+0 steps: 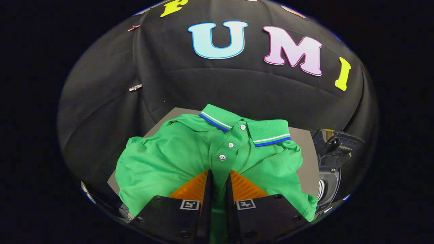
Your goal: Put the clothes into the washing machine and then close the washing machine lid.
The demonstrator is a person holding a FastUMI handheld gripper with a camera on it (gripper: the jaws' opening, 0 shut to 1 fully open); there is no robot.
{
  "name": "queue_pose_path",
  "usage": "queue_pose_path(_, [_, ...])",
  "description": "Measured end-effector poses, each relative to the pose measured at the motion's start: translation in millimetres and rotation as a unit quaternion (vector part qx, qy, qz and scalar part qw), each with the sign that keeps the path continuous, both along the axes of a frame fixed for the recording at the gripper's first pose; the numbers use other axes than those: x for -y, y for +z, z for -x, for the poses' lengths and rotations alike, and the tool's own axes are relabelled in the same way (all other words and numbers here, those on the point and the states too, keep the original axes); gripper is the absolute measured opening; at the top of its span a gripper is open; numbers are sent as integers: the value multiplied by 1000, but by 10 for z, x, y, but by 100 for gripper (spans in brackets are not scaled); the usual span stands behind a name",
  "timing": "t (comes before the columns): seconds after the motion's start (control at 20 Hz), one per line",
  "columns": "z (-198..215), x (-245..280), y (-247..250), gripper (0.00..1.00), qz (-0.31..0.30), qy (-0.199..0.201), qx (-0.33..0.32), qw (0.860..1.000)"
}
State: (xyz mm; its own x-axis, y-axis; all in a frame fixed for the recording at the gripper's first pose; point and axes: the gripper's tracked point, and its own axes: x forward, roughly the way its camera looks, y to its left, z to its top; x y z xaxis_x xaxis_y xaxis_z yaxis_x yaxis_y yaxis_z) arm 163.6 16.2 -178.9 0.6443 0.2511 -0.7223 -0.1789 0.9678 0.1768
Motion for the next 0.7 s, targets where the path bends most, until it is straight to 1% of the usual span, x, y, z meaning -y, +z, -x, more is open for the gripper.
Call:
queue_pose_path(0.05, [25,-23,-37,6,-7,-4,-6,1000])
queue_pose_path(0.25, [13,-27,45,6,-30,-1,-7,1000])
queue_pose_path(0.45, [-15,25,239,6,-57,-7,17,998])
queue_pose_path(0.6, [23,111,459,6,-55,3,44,998])
queue_pose_path(0.7, [46,141,594,6,-42,17,64,997])
